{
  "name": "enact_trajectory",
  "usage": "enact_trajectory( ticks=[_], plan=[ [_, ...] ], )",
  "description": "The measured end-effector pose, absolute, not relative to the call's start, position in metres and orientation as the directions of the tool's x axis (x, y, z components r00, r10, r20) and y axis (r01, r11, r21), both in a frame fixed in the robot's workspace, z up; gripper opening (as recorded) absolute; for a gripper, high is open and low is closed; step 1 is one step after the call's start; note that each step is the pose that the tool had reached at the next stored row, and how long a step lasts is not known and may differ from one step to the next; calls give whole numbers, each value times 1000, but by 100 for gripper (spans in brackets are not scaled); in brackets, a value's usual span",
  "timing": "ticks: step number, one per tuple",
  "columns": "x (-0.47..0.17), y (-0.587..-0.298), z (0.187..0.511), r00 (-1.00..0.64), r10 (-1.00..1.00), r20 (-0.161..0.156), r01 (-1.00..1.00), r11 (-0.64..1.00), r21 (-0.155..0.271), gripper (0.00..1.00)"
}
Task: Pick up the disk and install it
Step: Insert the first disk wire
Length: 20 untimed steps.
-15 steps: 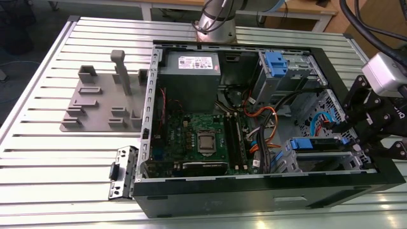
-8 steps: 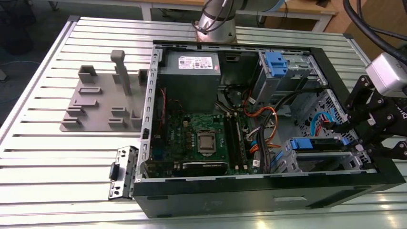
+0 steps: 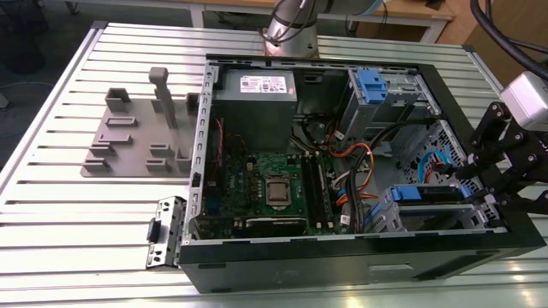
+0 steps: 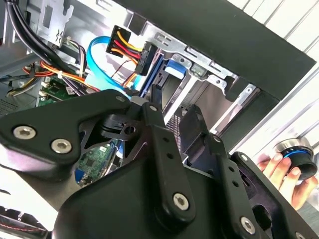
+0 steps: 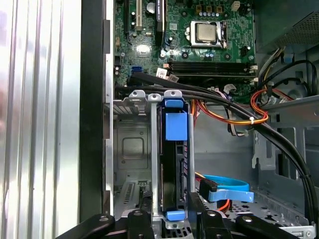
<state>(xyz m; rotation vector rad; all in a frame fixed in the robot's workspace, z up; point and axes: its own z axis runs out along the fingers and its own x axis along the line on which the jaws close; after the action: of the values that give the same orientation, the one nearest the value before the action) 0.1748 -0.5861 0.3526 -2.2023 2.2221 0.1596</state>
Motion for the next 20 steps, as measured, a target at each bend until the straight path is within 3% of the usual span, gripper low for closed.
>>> enact_trajectory(
  ticks=[13,20],
  plan=[
    [193,-580,351,-12,-997,-78,-998,6,67,41],
    [194,-554,351,-12,-997,-77,-998,6,67,41]
  ],
)
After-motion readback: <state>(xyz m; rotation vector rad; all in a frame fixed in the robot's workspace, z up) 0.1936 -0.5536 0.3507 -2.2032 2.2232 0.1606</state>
